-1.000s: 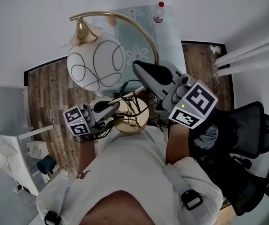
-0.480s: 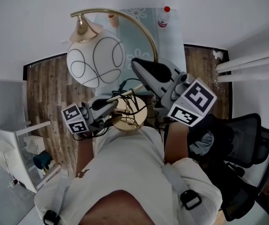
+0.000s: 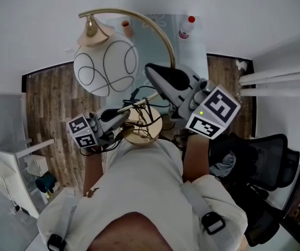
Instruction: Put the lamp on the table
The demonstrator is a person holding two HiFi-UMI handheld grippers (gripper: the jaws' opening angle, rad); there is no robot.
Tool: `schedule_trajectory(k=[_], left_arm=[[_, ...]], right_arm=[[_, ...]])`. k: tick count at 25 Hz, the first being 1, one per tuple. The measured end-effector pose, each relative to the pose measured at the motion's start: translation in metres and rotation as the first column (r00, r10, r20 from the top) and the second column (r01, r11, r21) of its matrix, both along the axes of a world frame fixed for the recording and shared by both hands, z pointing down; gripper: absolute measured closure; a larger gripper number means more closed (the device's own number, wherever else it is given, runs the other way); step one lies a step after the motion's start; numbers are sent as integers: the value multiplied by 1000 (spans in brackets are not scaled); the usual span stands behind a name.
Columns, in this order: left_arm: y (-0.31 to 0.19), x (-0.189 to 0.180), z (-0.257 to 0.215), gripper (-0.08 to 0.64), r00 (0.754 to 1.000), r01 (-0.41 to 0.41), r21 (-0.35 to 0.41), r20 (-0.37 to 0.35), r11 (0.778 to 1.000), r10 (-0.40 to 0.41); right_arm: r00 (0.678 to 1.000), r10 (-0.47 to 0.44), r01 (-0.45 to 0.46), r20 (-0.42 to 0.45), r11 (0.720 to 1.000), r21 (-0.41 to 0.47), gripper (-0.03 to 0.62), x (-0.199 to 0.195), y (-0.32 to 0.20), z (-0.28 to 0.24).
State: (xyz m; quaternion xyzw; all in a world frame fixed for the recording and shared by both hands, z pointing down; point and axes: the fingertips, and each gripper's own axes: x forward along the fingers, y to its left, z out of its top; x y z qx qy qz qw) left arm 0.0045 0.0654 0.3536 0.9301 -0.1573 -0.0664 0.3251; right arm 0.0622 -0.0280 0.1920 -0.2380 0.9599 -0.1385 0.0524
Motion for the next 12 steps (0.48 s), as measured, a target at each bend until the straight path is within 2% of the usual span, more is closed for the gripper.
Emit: schedule_trajectory(k=[12], left_arm=[[-76, -8, 21, 561, 1000, 3, -4, 17, 1000, -3]], right_arm=[[999, 5, -6, -33, 1000, -31, 594, -8, -79, 25]])
